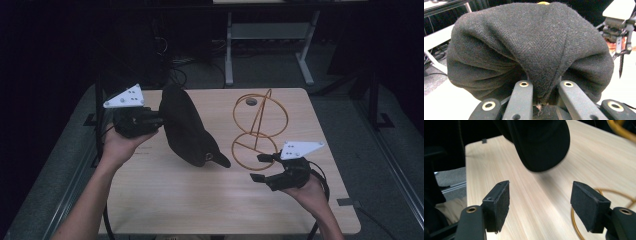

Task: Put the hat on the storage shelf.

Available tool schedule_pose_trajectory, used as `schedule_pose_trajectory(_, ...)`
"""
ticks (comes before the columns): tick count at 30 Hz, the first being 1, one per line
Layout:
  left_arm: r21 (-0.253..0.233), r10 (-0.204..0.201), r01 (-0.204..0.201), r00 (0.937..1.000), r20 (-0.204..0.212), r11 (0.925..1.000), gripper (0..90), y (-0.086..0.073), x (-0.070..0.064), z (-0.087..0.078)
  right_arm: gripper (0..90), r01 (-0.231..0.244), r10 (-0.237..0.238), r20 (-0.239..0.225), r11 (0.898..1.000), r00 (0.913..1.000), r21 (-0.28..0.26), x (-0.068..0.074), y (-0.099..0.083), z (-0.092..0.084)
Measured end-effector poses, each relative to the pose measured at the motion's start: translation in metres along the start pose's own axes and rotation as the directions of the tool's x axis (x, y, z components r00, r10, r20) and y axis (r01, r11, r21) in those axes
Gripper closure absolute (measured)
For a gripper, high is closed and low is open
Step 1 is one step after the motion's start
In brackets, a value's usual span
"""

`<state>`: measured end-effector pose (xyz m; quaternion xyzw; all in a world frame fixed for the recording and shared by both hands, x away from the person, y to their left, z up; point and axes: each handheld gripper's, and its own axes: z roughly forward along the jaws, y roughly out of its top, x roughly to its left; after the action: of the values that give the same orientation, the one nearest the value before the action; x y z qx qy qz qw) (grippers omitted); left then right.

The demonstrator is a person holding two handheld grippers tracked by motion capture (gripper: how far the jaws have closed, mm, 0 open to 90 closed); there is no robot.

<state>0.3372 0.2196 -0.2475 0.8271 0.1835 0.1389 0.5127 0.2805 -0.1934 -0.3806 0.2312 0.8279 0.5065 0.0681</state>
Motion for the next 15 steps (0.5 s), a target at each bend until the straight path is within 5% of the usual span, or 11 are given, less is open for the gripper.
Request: schedule_pose_trajectory(15,0.004,0.022,-0.022,0.9979,0.061,0.9997,85.0,0.039,0.014,0.026,27.8,-0.082,0.076,0.117,0.995,0.9903,0.052,-0.024,-0.037,-0.013)
